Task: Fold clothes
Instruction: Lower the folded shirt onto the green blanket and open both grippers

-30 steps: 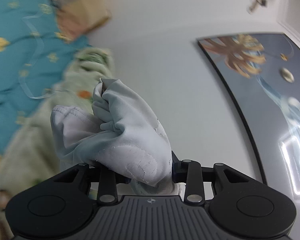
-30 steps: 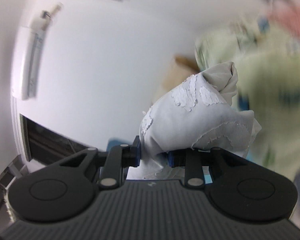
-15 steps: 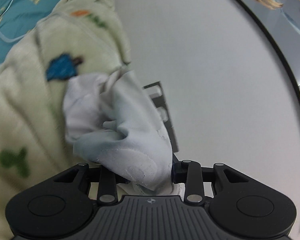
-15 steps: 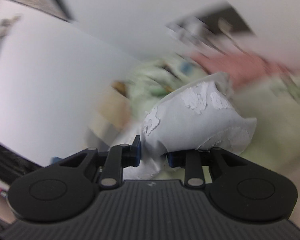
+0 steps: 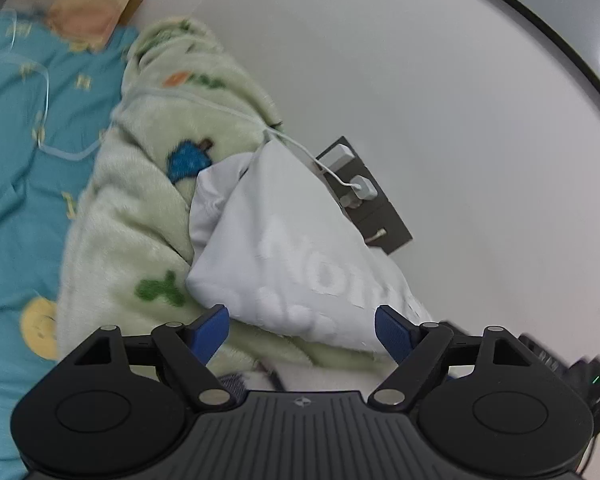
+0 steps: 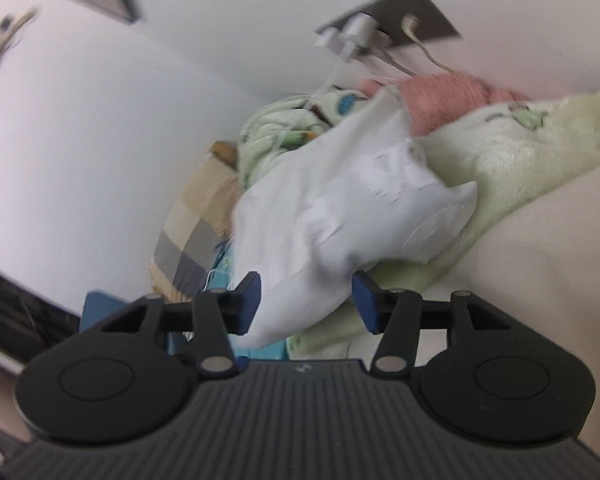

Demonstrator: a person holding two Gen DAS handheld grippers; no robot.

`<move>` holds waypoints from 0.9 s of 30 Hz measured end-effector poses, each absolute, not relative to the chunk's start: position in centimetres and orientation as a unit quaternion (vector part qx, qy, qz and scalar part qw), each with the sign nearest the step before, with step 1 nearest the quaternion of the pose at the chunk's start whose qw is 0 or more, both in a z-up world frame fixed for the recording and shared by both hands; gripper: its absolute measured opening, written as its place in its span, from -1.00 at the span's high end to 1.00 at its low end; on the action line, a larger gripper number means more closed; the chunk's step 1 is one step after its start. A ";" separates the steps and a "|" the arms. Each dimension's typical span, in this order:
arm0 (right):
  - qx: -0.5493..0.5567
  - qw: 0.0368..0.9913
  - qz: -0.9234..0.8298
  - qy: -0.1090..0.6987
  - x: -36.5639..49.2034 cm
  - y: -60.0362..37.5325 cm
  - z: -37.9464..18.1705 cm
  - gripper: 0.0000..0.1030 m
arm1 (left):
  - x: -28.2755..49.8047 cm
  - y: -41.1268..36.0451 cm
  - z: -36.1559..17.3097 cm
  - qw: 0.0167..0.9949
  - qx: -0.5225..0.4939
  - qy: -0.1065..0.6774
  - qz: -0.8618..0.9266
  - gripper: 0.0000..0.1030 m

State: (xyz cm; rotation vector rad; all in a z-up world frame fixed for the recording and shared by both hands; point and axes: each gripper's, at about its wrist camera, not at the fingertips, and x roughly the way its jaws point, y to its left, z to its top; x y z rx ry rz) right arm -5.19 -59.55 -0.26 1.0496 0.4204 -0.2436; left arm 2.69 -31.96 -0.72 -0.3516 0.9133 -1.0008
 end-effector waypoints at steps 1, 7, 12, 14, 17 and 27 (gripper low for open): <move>0.483 0.846 -0.112 0.197 -5.8 -58.8 0.5 -0.06 | 1.6 -31.2 0.0 0.772 -0.152 0.410 -0.463 -0.61; 0.378 0.899 -0.128 0.181 -9.0 -53.5 4.6 -0.06 | -4.7 -27.0 4.4 0.807 -0.090 0.343 -0.473 -0.81; 0.315 0.922 -0.147 0.169 -11.3 -49.8 5.9 -0.07 | -10.0 -23.4 8.0 0.830 -0.039 0.285 -0.478 -0.98; 0.290 0.930 -0.155 0.163 -12.1 -48.4 6.1 -0.07 | -12.1 -22.0 9.4 0.838 -0.018 0.261 -0.479 -0.98; 0.248 0.941 -0.176 0.148 -13.3 -46.2 6.3 -0.07 | -14.0 -20.1 10.2 0.854 0.002 0.231 -0.465 -0.99; 0.142 0.960 -0.213 0.113 -14.2 -40.2 5.7 -0.39 | -15.9 -15.7 9.2 0.879 0.019 0.193 -0.436 -0.99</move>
